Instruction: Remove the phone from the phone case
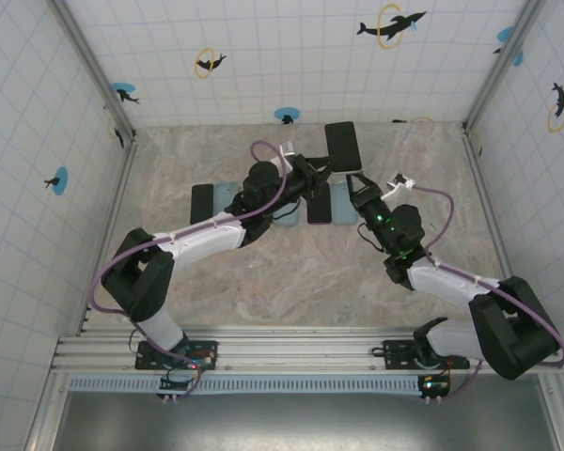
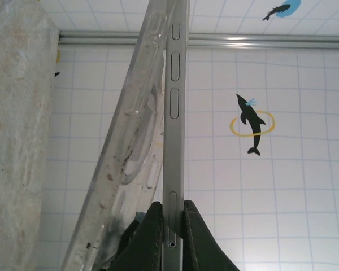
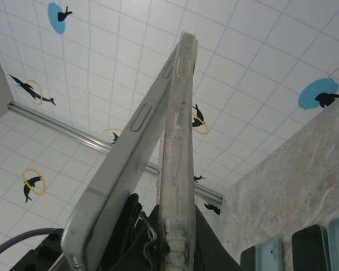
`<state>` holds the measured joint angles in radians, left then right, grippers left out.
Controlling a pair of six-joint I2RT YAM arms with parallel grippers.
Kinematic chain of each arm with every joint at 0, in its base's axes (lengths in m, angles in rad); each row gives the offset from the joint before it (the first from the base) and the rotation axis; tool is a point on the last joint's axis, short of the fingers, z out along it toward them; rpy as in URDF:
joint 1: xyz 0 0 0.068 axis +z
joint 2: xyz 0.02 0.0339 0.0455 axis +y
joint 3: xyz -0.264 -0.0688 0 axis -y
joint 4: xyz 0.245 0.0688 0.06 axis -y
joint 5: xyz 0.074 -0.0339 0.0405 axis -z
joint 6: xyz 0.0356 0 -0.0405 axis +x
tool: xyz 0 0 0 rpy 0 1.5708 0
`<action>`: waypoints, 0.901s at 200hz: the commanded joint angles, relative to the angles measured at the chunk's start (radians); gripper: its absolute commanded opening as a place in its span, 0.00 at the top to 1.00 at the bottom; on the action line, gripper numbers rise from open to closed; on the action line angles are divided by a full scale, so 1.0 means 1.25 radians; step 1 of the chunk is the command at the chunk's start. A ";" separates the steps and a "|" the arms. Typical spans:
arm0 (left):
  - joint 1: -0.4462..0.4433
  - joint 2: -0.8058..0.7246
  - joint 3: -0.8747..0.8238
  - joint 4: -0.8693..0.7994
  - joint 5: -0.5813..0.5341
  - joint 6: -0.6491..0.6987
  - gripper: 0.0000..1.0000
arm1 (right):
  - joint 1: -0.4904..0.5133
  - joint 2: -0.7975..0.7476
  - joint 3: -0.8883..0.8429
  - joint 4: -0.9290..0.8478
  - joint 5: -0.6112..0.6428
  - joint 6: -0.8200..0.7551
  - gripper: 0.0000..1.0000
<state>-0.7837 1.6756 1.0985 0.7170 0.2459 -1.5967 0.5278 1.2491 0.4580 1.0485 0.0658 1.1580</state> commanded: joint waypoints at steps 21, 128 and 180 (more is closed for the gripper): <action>0.003 -0.037 0.023 0.011 0.021 0.008 1.00 | -0.044 -0.054 0.006 -0.117 0.039 -0.071 0.93; -0.003 0.088 0.043 0.022 0.061 0.038 0.94 | -0.365 -0.151 -0.026 -0.400 -0.155 -0.236 0.93; -0.014 0.258 0.139 0.009 0.082 0.052 0.95 | -0.498 -0.194 -0.088 -0.428 -0.221 -0.255 0.93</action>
<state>-0.7868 1.9427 1.2003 0.6769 0.3210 -1.5623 -0.0357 1.0283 0.3988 0.5213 -0.1436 0.8589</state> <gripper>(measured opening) 0.112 0.125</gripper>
